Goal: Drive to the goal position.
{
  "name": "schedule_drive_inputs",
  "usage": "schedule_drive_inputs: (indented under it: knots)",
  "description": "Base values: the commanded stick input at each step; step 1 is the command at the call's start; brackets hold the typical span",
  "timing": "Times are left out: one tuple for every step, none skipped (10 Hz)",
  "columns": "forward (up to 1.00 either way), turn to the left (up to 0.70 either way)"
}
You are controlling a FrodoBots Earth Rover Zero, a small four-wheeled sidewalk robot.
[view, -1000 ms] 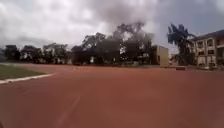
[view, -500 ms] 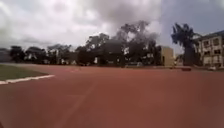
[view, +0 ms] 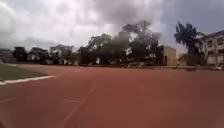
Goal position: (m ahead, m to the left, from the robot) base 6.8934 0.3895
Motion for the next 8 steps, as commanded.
schedule_drive_inputs:
  knots:
    - [0.60,0.00]
    - [0.60,0.00]
    - [0.60,0.00]
    - [0.60,0.00]
    - [0.60,0.00]
    - [0.60,0.00]
    - [0.60,0.00]
    - [0.60,0.00]
